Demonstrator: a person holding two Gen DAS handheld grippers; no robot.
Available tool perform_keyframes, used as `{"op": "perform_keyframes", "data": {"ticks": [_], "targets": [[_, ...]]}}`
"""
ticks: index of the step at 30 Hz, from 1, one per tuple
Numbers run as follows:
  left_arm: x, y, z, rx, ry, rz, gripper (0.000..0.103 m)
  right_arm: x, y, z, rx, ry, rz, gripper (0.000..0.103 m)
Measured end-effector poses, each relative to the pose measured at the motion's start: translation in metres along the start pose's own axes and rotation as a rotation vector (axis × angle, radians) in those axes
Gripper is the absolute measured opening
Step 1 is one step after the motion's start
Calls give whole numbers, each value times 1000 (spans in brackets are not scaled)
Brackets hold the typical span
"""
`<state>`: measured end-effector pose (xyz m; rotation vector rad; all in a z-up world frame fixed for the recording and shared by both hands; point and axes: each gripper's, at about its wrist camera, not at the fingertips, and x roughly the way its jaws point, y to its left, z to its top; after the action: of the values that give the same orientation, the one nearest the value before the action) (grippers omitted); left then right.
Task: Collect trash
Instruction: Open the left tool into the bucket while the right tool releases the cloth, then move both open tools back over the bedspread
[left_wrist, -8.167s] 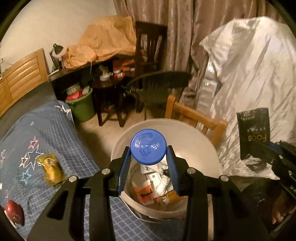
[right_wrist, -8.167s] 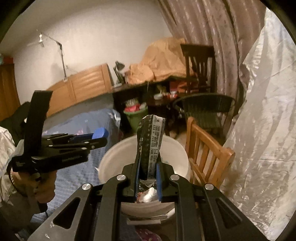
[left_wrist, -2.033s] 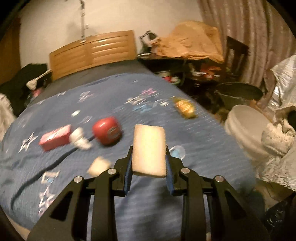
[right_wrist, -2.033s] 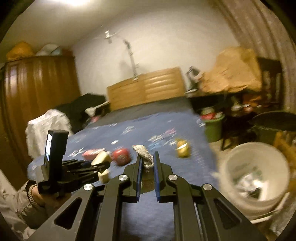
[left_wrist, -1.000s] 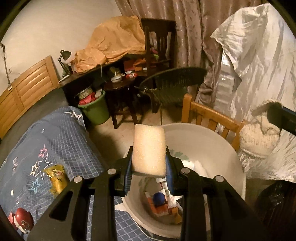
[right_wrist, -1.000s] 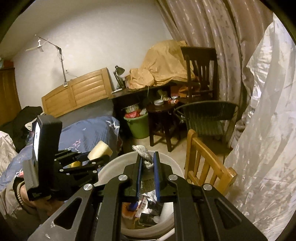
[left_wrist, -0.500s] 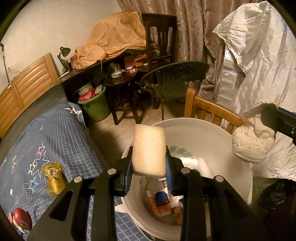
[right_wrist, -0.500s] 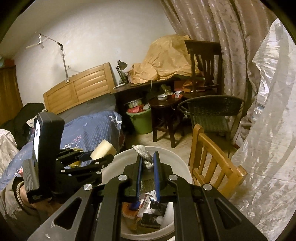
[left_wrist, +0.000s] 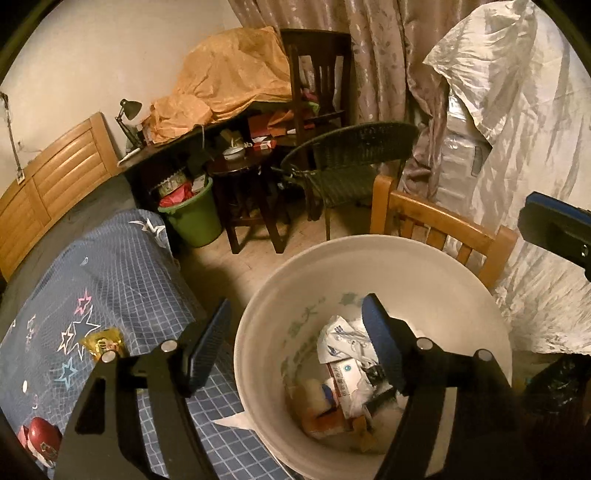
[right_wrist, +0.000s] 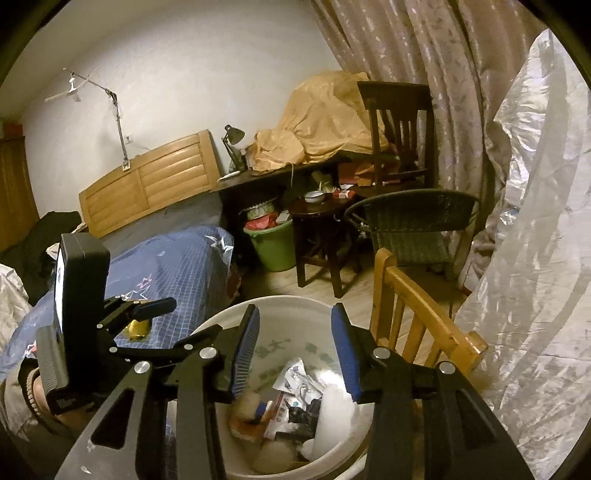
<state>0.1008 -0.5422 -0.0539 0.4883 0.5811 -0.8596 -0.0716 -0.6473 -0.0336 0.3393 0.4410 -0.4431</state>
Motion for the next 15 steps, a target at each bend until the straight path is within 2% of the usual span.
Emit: {"op": "perform_keyframes", "data": {"ticks": [8,15], "targets": [[-16,15,-5,-32,-23,37,70,-14,12,-2,-8,-41,19,42],[-66,90,-28,-205,-59,141,72,-40,61,-7,-38,-148,67,42]]}}
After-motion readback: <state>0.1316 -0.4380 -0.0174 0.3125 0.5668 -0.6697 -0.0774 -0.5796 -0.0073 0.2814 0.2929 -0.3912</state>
